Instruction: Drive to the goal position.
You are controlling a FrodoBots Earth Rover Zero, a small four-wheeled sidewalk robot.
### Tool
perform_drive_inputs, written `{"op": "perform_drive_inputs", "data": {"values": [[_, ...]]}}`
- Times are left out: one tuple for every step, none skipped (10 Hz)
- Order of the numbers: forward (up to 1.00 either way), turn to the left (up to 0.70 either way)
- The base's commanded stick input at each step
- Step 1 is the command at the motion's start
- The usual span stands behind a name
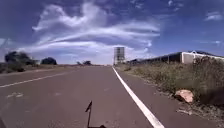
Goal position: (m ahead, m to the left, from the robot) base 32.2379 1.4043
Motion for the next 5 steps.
{"op": "perform_drive_inputs", "data": {"values": [[0.0,0.0],[0.0,0.0],[0.35,0.0],[0.57,0.0],[0.7,0.0]]}}
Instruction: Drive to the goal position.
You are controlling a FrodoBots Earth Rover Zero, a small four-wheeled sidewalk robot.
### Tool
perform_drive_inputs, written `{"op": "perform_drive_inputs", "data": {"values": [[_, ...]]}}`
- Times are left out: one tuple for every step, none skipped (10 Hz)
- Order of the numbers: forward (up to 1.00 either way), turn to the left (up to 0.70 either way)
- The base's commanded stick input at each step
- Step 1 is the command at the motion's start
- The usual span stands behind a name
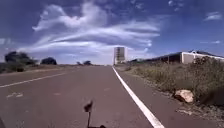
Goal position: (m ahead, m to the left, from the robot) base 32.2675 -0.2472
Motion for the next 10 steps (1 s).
{"op": "perform_drive_inputs", "data": {"values": [[0.7,0.0],[0.7,0.0],[0.7,0.0],[0.7,0.0],[0.7,0.0],[0.7,0.0],[0.7,0.0],[0.7,0.0],[0.7,0.0],[0.7,0.0]]}}
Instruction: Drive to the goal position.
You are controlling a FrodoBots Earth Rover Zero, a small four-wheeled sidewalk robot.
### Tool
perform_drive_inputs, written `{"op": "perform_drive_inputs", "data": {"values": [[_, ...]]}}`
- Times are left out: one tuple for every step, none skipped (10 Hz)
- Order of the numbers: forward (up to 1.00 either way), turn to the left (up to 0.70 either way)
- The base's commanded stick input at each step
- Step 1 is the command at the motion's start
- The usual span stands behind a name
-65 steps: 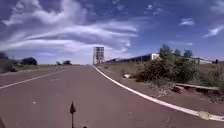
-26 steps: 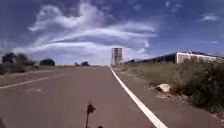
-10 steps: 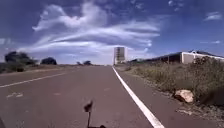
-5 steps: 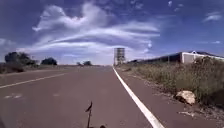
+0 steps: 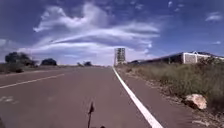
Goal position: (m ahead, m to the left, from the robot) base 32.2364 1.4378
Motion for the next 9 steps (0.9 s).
{"op": "perform_drive_inputs", "data": {"values": [[0.7,0.0],[0.7,0.0],[0.7,0.0],[0.7,0.0],[0.7,0.0],[0.7,0.0],[0.7,0.0],[0.7,0.0],[0.7,0.0]]}}
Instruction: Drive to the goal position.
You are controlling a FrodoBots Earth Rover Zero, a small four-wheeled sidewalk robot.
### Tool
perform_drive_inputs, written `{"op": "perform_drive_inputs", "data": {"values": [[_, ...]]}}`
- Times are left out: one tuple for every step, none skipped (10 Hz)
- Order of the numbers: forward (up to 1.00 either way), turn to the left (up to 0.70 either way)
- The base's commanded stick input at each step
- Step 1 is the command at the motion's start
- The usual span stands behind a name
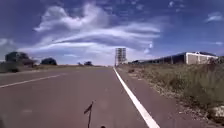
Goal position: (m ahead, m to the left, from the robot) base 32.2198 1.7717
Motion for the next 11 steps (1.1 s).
{"op": "perform_drive_inputs", "data": {"values": [[0.7,0.0],[0.7,-0.03],[0.7,-0.11],[0.7,-0.35],[0.7,-0.35],[0.7,-0.25],[0.7,-0.07],[0.7,0.0],[0.7,0.0],[0.7,0.0],[0.7,0.0]]}}
